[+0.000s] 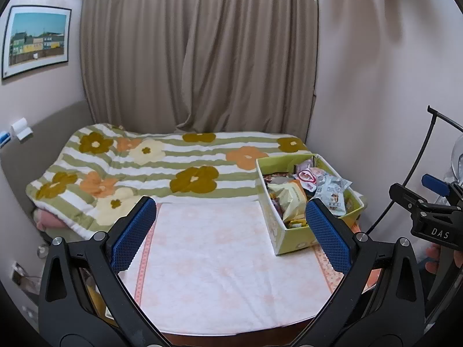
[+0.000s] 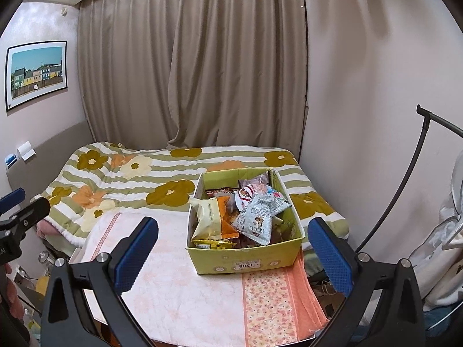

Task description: Organize snacks

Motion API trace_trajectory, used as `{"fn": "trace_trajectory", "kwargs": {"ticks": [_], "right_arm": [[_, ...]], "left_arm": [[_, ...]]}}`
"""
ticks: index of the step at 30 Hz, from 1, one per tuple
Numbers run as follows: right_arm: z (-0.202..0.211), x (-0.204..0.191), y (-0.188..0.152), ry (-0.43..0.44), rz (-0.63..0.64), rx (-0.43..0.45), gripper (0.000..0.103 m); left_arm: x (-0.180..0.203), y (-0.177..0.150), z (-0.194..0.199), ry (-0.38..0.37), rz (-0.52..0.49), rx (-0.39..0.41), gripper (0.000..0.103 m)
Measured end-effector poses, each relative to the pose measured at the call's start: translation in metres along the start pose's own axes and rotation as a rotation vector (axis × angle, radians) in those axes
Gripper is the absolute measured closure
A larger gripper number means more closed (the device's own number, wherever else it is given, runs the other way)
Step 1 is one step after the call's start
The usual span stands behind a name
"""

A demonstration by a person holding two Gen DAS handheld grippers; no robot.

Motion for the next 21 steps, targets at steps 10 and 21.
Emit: {"fn": "trace_trajectory", "kwargs": {"ticks": [10, 21], "right_arm": [[0.0, 0.0, 0.0003, -0.001, -0.002, -0.002, 0.0], [-0.0008, -0.0008, 0.0033, -0.005, 0.0, -0.004, 0.0]], "left_arm": [[0.0011, -0.0018, -0.002, 0.015, 0.005, -0.008, 0.001], [0.0012, -0.0025, 0.0004, 0.017, 0.008, -0.009, 0.001]]}}
Point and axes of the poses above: each gripper's, at about its wrist camera, not at the fingertips, and z roughly against the way its jaws point, x to its right, y to its top, the point moved 6 cm from there along -z, roughly the way its jaws point, and after that the axes turned 5 degrees about x, right-handed, at the moved point
